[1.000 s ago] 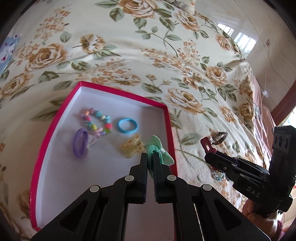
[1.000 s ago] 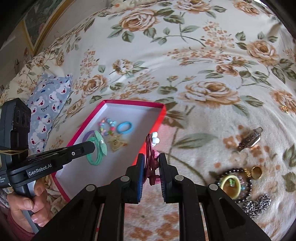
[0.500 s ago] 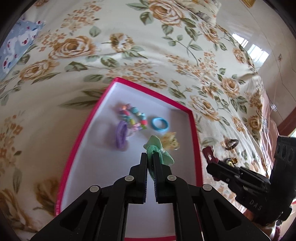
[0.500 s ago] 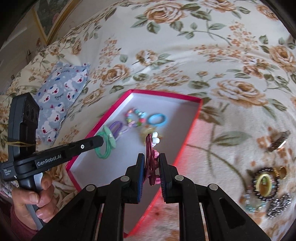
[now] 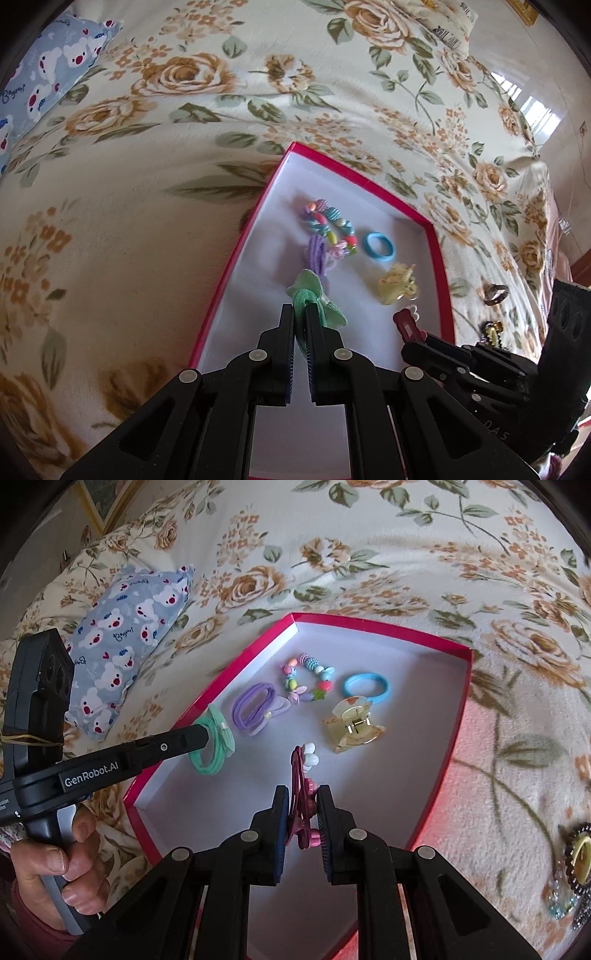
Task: Organize jewelry
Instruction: 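Open left tool to drop the mint bow tie while right tool releases the pink clip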
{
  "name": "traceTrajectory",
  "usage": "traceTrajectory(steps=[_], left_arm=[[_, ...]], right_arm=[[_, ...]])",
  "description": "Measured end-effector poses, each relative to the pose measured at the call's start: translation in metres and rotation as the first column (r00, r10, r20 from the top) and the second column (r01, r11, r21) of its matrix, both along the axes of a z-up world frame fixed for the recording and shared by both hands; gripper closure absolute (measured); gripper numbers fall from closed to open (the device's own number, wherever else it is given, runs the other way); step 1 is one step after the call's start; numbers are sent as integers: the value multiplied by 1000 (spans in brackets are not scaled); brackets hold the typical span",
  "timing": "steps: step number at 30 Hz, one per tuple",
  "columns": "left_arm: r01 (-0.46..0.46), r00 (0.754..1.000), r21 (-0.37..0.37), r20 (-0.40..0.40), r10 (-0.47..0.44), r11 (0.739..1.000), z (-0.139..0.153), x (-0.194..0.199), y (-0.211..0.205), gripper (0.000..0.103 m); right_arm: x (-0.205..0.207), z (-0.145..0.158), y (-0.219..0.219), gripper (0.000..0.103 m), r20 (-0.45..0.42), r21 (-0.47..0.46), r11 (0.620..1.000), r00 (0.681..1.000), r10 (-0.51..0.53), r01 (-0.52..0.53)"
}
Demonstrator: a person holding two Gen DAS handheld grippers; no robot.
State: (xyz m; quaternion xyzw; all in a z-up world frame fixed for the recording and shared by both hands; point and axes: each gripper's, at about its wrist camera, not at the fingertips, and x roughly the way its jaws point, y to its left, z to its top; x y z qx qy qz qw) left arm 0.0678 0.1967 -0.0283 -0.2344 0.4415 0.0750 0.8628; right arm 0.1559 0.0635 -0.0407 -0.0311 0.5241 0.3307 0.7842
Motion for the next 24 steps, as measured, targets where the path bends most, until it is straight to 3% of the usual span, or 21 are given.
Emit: traceTrajectory(steps=[6, 20, 24], left_arm=[[1, 999, 21, -40, 0, 1000, -14, 14, 1, 98], [1, 999, -4, -53, -2, 1000, -21, 17, 2, 93], [1, 999, -1, -49, -1, 1000, -19, 16, 0, 86]], right_arm=[[3, -10, 7, 88, -7, -30, 999, 1000, 13, -13], [5, -15, 15, 87, 4, -64, 997, 999, 38, -37], [4, -14, 15, 86, 5, -65, 997, 999, 39, -39]])
